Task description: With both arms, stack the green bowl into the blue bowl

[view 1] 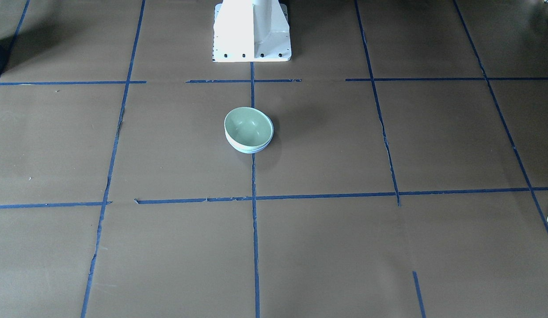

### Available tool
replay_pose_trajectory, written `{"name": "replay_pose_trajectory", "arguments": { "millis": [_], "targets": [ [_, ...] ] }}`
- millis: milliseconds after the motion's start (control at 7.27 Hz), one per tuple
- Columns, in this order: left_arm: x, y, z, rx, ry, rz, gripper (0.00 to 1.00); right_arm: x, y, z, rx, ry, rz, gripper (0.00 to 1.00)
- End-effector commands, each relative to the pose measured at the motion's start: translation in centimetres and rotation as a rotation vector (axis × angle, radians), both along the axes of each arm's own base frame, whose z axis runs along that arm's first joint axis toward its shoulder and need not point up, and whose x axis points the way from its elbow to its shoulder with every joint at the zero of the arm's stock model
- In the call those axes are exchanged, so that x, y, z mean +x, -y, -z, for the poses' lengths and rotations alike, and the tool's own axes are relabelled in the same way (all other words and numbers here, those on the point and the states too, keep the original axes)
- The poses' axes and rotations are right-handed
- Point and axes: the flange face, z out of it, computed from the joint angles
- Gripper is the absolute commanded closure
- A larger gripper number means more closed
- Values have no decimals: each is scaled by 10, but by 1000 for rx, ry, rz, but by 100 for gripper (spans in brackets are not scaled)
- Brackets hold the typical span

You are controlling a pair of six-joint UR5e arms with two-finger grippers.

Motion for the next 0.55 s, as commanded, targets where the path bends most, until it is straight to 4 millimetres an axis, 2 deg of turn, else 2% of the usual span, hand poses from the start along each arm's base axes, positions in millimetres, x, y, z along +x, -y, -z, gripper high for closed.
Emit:
{"name": "replay_pose_trajectory", "arguments": {
  "millis": [0,413],
  "targets": [
    [0,-2,-5,-11,1,0,0,1,-7,-6,-14,-1,-1,0],
    [0,-1,-8,-16,-1,-1,0,1,-6,-5,-11,1,-1,0]
  ]
}}
